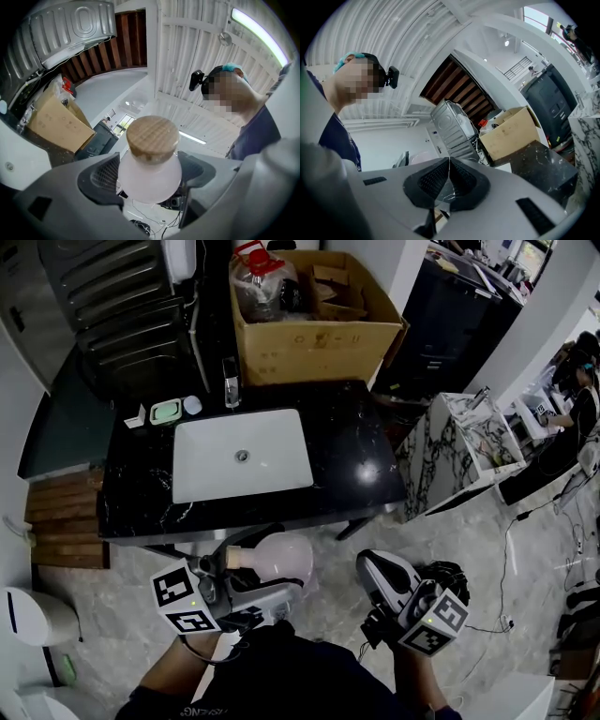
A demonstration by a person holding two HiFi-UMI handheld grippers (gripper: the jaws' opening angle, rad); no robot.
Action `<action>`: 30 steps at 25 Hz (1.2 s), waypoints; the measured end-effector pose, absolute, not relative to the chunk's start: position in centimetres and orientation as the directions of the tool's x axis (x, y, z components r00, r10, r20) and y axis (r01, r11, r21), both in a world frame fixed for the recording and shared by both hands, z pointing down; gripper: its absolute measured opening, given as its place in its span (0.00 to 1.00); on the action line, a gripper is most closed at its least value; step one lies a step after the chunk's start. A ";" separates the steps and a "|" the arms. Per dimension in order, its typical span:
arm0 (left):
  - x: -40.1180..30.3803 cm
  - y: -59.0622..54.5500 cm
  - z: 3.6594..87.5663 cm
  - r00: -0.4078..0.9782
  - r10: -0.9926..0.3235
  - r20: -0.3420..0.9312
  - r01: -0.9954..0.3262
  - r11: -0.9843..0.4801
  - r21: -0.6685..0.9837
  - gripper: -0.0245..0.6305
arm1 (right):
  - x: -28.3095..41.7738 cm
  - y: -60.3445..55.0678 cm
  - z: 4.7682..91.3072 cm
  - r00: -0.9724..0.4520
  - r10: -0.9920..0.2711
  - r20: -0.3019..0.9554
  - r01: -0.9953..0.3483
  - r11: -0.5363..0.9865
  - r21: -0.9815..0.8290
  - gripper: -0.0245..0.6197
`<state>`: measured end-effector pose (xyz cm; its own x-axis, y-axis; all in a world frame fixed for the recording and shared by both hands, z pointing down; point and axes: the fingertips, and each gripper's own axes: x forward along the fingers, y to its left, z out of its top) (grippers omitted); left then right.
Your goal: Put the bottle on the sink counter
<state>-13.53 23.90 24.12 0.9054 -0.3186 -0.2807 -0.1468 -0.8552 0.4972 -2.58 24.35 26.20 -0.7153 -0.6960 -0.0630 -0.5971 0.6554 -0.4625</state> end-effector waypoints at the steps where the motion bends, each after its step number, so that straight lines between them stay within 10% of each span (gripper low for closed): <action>1: -13.8 23.4 24.1 0.906 -0.317 -0.279 -0.147 -0.856 0.497 0.63 | -2.9 23.9 26.3 -0.714 -0.698 -0.062 -0.599 0.654 -0.463 0.08; 30: -14.3 12.9 25.6 0.900 -0.355 -0.255 -0.182 -0.835 0.520 0.63 | -3.3 13.2 28.1 -0.726 -0.685 -0.055 -0.579 0.653 -0.488 0.08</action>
